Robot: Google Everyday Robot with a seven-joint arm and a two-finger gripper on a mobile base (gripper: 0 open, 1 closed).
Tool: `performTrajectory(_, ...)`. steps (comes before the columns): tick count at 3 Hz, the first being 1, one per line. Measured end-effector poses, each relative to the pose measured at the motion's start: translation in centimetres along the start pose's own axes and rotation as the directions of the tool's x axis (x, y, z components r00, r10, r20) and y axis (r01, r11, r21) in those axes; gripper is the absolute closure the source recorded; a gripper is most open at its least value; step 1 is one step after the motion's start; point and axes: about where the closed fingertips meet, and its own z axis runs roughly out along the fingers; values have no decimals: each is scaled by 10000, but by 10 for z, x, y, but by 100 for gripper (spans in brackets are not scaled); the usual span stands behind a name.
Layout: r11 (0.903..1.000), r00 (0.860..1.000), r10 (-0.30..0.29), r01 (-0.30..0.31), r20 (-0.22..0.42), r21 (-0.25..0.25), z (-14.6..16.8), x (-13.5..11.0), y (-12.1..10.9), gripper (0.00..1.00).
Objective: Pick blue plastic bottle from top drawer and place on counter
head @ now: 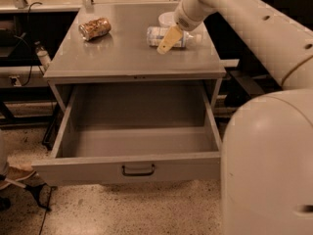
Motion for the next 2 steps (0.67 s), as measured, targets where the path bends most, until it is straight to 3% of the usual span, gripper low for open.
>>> performTrajectory(1,9945,9955,940,-942,64,453,-34,32,-6,0)
performTrajectory(2,9819,9860,1668,-1656,-55,915,-58,60,-5,0)
